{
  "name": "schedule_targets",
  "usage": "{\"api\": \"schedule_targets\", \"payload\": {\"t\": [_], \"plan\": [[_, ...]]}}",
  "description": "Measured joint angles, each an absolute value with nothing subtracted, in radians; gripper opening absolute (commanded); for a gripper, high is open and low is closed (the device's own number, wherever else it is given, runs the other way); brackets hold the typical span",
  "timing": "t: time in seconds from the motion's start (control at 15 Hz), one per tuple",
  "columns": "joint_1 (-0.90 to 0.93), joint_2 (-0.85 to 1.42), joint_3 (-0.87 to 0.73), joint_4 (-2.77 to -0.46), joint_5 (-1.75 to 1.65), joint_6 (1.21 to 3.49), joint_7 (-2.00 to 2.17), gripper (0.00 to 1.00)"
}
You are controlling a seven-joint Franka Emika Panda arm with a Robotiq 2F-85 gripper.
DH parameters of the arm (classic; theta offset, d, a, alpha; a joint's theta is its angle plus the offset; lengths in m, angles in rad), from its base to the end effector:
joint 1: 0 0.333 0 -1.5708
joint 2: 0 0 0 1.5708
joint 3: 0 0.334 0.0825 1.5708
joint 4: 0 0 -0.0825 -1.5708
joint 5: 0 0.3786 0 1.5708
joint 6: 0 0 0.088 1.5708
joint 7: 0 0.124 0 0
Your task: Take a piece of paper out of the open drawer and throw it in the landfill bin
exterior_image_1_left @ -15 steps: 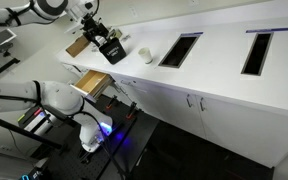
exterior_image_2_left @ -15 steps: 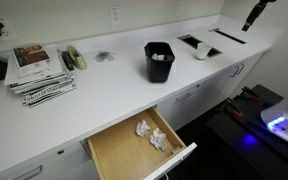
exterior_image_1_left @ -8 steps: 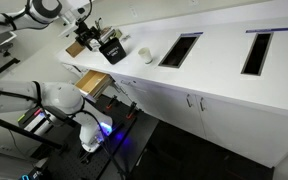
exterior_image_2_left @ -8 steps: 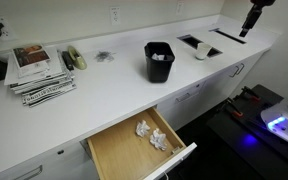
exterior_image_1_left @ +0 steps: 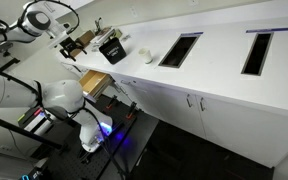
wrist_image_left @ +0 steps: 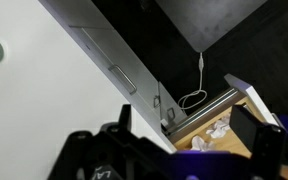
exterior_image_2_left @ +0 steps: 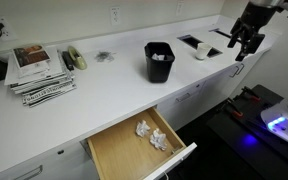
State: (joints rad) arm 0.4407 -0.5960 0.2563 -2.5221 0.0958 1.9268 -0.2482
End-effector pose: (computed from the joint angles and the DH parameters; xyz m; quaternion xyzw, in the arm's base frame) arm 0.2646 0.2381 0.4698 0.9071 0.4201 -0.0006 0.0273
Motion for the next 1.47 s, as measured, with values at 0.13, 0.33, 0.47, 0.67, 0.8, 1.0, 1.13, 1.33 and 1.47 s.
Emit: {"api": "schedule_targets", "payload": {"t": [0.13,0.33,0.47,0.67,0.8,1.0,1.13,1.33,1.47], "plan": [[0.471,-0.517,0.3,-2.508,0.095,2.004,-0.275,1.0],[0.497,-0.374,0.368,-2.486,0.077,2.18,-0.31,1.0],[0.507,-0.266,0.412,-2.464,0.055,2.299,-0.31,1.0],[0.513,-0.115,0.467,-2.408,0.032,2.409,-0.309,1.0],[0.522,-0.034,0.494,-2.363,0.006,2.431,-0.306,1.0],[0.528,0.023,0.508,-2.323,-0.007,2.434,-0.303,1.0],[0.528,0.025,0.508,-2.319,-0.008,2.434,-0.303,1.0],[0.528,0.025,0.508,-2.317,-0.009,2.434,-0.304,1.0],[0.528,0.036,0.509,-2.317,-0.02,2.445,-0.307,1.0]]}}
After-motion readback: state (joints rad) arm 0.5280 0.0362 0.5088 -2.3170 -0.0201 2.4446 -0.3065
